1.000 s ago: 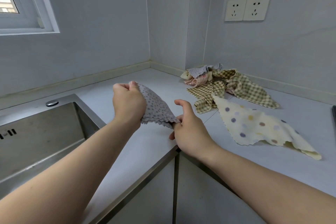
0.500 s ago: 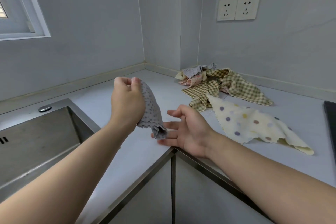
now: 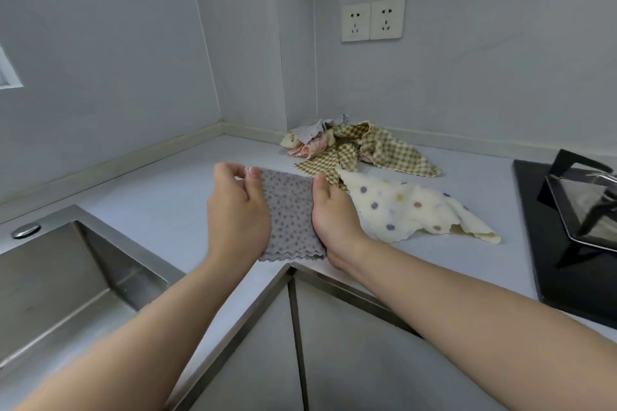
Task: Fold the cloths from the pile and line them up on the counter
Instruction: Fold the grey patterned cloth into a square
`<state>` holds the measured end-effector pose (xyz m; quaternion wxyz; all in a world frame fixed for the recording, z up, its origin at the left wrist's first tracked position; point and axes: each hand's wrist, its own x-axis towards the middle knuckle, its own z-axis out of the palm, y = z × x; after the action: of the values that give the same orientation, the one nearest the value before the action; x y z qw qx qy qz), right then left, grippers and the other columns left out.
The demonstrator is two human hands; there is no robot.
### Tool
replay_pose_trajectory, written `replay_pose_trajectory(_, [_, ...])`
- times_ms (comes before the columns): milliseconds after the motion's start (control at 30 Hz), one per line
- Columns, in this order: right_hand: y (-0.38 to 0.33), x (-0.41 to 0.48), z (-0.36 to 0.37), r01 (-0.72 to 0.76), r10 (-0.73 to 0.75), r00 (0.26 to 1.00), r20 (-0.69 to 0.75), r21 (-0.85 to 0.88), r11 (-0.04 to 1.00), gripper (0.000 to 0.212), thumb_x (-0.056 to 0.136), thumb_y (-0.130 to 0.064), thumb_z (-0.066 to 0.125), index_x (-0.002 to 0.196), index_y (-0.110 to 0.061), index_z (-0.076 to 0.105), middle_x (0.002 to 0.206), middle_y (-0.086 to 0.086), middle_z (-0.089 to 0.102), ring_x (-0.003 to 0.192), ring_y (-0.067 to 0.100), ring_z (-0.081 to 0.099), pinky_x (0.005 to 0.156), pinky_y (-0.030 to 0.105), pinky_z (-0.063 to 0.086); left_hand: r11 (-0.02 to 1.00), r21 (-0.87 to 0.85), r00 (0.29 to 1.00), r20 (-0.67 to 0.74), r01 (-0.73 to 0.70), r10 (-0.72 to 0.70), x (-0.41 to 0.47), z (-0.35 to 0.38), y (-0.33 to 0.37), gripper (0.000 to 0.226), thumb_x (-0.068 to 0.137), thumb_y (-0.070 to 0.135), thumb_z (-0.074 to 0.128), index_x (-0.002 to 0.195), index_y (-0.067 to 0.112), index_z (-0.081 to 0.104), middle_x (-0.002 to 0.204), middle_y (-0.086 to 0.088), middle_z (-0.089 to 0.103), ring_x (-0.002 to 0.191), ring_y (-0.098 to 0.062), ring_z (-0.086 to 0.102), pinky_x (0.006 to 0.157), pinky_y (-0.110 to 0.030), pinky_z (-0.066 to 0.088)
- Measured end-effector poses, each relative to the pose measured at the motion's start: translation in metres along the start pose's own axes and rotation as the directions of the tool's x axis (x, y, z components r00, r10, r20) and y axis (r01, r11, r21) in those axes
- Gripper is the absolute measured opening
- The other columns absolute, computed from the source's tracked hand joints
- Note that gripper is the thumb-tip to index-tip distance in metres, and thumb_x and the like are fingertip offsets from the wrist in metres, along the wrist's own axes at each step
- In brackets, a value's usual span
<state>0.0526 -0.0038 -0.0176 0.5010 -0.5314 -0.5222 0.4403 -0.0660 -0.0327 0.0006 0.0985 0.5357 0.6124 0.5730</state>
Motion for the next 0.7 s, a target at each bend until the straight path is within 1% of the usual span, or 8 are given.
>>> replay_pose_trajectory(100, [-0.002,-0.008,-0.01,0.075,-0.094,0.989,-0.112,-0.159,0.984,0.052,0.106,-0.048,0.024,0.102,-0.01,0.06,0.097,0.0,0.063,0.093,0.017,0.059,0.078,0.031,0.043,1.0,-0.01,0.999,0.04,0.004,-0.004,-0.008,0.002,0.003,0.017,0.105,0.034,0.039,0.102,0.017,0.043,0.07,-0.004,0.057,0.067,-0.012,0.052,0.053,-0.027,0.029])
replay_pose_trajectory(233, [-0.001,-0.032,-0.03,0.09,-0.146,0.966,-0.213,-0.255,0.963,0.043,0.107,-0.043,0.026,0.102,-0.013,0.057,0.092,-0.005,0.056,0.088,0.014,0.051,0.077,0.028,0.035,0.999,-0.023,0.996,0.086,-0.025,0.027,-0.024,0.005,0.013,0.016,0.105,0.032,0.04,0.103,0.017,0.044,0.076,-0.007,0.061,0.071,-0.015,0.054,0.054,-0.023,0.029])
replay_pose_trajectory(300, [-0.001,-0.047,-0.042,0.093,-0.159,0.952,-0.26,-0.251,0.964,0.041,0.107,-0.041,0.029,0.096,-0.013,0.057,0.091,-0.003,0.058,0.089,0.017,0.054,0.075,0.029,0.036,0.998,-0.049,0.994,0.102,-0.032,0.037,-0.037,0.007,0.023,0.015,0.105,0.032,0.041,0.104,0.017,0.044,0.078,-0.007,0.061,0.074,-0.018,0.053,0.055,-0.024,0.03])
replay_pose_trajectory(400, [-0.006,-0.073,-0.074,0.103,-0.199,0.921,-0.335,-0.284,0.953,0.039,0.107,-0.039,0.031,0.08,-0.018,0.049,0.08,-0.005,0.055,0.076,0.013,0.051,0.059,0.025,0.033,0.992,-0.121,0.987,0.162,0.04,-0.02,-0.061,0.014,0.046,0.018,0.105,0.033,0.042,0.107,0.016,0.047,0.081,0.001,0.057,0.074,-0.012,0.051,0.062,-0.032,0.032])
replay_pose_trajectory(467, [-0.012,-0.091,-0.109,0.117,-0.248,0.881,-0.402,-0.323,0.939,0.039,0.108,-0.038,0.031,0.075,-0.021,0.044,0.076,-0.005,0.053,0.069,0.006,0.048,0.055,0.02,0.03,0.984,-0.173,0.974,0.228,0.049,-0.008,-0.079,0.028,0.07,0.019,0.105,0.034,0.042,0.108,0.016,0.048,0.083,0.006,0.054,0.077,-0.013,0.052,0.066,-0.032,0.035])
replay_pose_trajectory(500, [-0.015,-0.101,-0.129,0.115,-0.272,0.86,-0.432,-0.354,0.928,0.039,0.108,-0.038,0.031,0.075,-0.021,0.044,0.076,-0.005,0.052,0.068,0.004,0.047,0.054,0.02,0.03,0.98,-0.197,0.967,0.256,0.033,0.019,-0.09,0.037,0.084,0.018,0.105,0.034,0.041,0.107,0.017,0.048,0.083,0.005,0.055,0.077,-0.013,0.052,0.063,-0.031,0.035])
replay_pose_trajectory(633, [-0.023,-0.149,-0.221,0.066,-0.349,0.769,-0.536,-0.476,0.877,0.034,0.108,-0.036,0.032,0.086,-0.017,0.05,0.077,-0.006,0.051,0.067,0.006,0.046,0.057,0.026,0.03,0.944,-0.331,0.933,0.34,0.004,0.115,-0.147,0.089,0.156,0.015,0.106,0.031,0.039,0.104,0.018,0.045,0.081,0.003,0.057,0.07,-0.004,0.051,0.057,-0.025,0.036])
replay_pose_trajectory(700, [-0.026,-0.18,-0.279,0.019,-0.372,0.706,-0.602,-0.509,0.86,0.035,0.108,-0.036,0.032,0.084,-0.017,0.05,0.076,-0.006,0.051,0.066,0.006,0.046,0.054,0.022,0.03,0.926,-0.379,0.901,0.404,0.009,0.157,-0.187,0.118,0.196,0.015,0.106,0.03,0.039,0.104,0.017,0.046,0.078,0.005,0.056,0.068,-0.001,0.05,0.052,-0.013,0.033])
